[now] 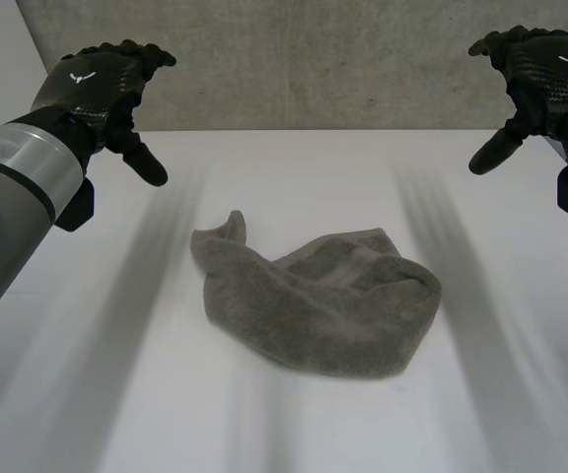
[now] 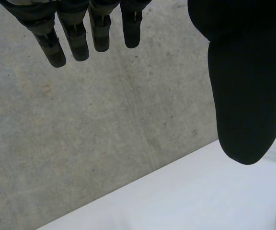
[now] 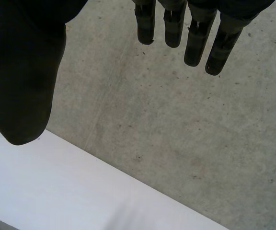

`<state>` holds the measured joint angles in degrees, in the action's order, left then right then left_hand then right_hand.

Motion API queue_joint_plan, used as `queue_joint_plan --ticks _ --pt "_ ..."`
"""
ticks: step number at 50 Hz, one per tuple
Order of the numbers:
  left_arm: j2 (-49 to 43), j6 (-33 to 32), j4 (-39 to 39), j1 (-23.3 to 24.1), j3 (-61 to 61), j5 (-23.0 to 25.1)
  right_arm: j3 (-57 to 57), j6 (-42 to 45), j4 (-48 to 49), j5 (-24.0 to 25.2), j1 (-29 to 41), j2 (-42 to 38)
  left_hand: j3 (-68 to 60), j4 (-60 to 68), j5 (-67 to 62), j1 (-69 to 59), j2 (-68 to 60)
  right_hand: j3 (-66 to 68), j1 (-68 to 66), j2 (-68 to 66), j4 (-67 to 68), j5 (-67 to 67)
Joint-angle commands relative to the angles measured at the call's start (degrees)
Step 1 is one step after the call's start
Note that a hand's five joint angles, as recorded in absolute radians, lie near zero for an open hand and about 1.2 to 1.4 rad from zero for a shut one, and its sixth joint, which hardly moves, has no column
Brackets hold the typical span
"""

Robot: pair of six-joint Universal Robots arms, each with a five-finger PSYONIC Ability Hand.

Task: Fold the towel.

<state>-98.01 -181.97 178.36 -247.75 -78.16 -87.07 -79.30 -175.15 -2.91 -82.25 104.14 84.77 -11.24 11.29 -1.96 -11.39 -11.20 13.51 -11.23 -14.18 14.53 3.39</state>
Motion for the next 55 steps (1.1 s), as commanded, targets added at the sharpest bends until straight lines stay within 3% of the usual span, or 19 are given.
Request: queue_joint_plan --ticks 1,8,10,17,28,30,36,38,39,40,41,43,48,50,51,52,53,54,55 --pt "0.1 -0.1 0.0 0.1 -0.2 0.1 -0.2 0.1 0.4 0.3 0.0 0.0 -0.3 0.3 0.4 -0.2 -0.4 -3.5 1.2 4.2 -4.5 -3.4" --pt "0.0 -0.5 0.3 0.1 -1.4 0.8 -0.4 1.6 0.5 3.8 0.5 -0.4 -0.2 0.1 0.6 0.0 -0.2 -3.5 1.2 4.2 -4.5 -3.4" --pt "-0.2 -0.5 0.5 0.3 -1.7 0.8 -0.2 5.2 -0.5 9.3 0.4 -3.5 -0.2 0.1 0.6 0.0 -0.2 -3.5 1.2 4.2 -4.5 -3.4" --pt "-6.7 -0.8 0.1 1.0 -2.0 1.3 0.7 11.7 -4.9 19.0 1.6 -12.4 -0.7 0.6 0.1 -0.5 -0.7 -3.5 1.2 4.2 -4.5 -3.4" --pt "-21.8 -9.5 0.3 5.4 -1.3 2.9 4.6 16.6 -10.3 17.6 7.5 -28.9 -2.7 2.6 -2.0 -2.5 -2.7 -3.5 1.2 4.2 -4.5 -3.4" --pt "-24.7 -11.8 0.4 5.9 -1.0 2.6 4.2 18.4 -10.4 16.9 7.6 -30.3 -10.4 10.3 -9.6 -10.2 -10.4 -1.1 -1.2 1.7 -2.1 -1.0" --pt "-26.6 -12.9 0.4 6.4 -0.9 2.6 4.3 23.0 -11.2 12.7 10.0 -33.6 -35.3 35.3 -34.6 -35.2 -35.4 22.4 -24.7 -21.8 21.4 22.6" --pt "-27.1 -13.1 0.6 6.8 -0.1 2.6 4.8 23.6 -12.1 11.8 10.2 -34.1 -54.7 54.7 -54.0 -54.6 -54.8 30.2 -32.5 -29.5 29.2 30.3" --pt "-27.1 -13.1 0.6 6.8 -0.1 2.6 5.4 24.3 -13.0 11.2 10.1 -34.2 -54.8 54.8 -54.1 -54.7 -54.9 44.7 -47.0 -44.0 43.7 44.8" --pt "-27.0 -13.1 0.6 6.8 0.9 2.5 5.4 24.3 -13.0 11.1 10.1 -34.2 -65.5 65.4 -64.8 -65.3 -65.5 44.8 -47.1 -44.2 43.8 45.0" --pt "-27.0 -13.1 0.6 6.8 0.9 2.5 6.7 24.6 -13.4 11.1 10.3 -34.1 -65.6 65.5 -64.9 -65.4 -65.6 64.8 -67.1 -64.2 63.8 65.0" --pt "-26.3 -13.1 0.9 6.5 4.1 2.4 8.4 23.8 -13.0 11.1 10.6 -33.9 -68.8 68.7 -68.0 -68.6 -68.8 66.5 -68.8 -65.8 65.5 66.6" --pt "-21.3 -12.9 5.1 6.3 10.5 1.6 11.5 17.0 -1.6 10.1 10.4 -25.9 -68.8 68.7 -68.0 -68.6 -68.8 66.5 -68.8 -65.8 65.5 66.6" --pt "-18.1 -12.4 8.3 6.1 11.9 1.0 10.1 9.2 11.5 9.7 10.0 -16.4 -68.8 68.7 -68.0 -68.6 -68.8 66.5 -68.8 -65.8 65.5 66.6" --pt "-15.3 -12.1 12.9 6.1 12.6 0.6 10.1 9.1 11.5 9.7 10.0 -16.4 -68.8 68.7 -68.0 -68.6 -68.8 66.5 -68.8 -65.8 65.5 66.6" --pt "-15.3 -12.1 13.0 6.1 12.6 0.6 8.4 5.5 18.8 9.3 10.1 -12.9 -68.8 68.7 -68.0 -68.6 -68.8 66.5 -68.8 -65.8 65.5 66.6" --pt "-12.7 -12.0 18.9 6.2 12.5 0.2 5.9 2.0 26.1 8.7 10.4 -9.9 -68.8 68.7 -68.0 -68.6 -68.8 66.5 -68.8 -65.8 65.5 66.6" --pt "-10.0 -12.0 25.7 6.3 11.5 -0.1 5.9 2.0 26.2 8.7 10.4 -9.9 -68.8 68.7 -68.0 -68.6 -68.8 66.5 -68.8 -65.8 65.5 66.6" --pt "-10.0 -12.0 25.7 6.3 11.5 -0.1 3.4 -1.4 33.3 7.4 9.7 -7.3 -68.8 68.7 -68.0 -68.6 -68.8 66.5 -68.8 -65.8 65.5 66.6"
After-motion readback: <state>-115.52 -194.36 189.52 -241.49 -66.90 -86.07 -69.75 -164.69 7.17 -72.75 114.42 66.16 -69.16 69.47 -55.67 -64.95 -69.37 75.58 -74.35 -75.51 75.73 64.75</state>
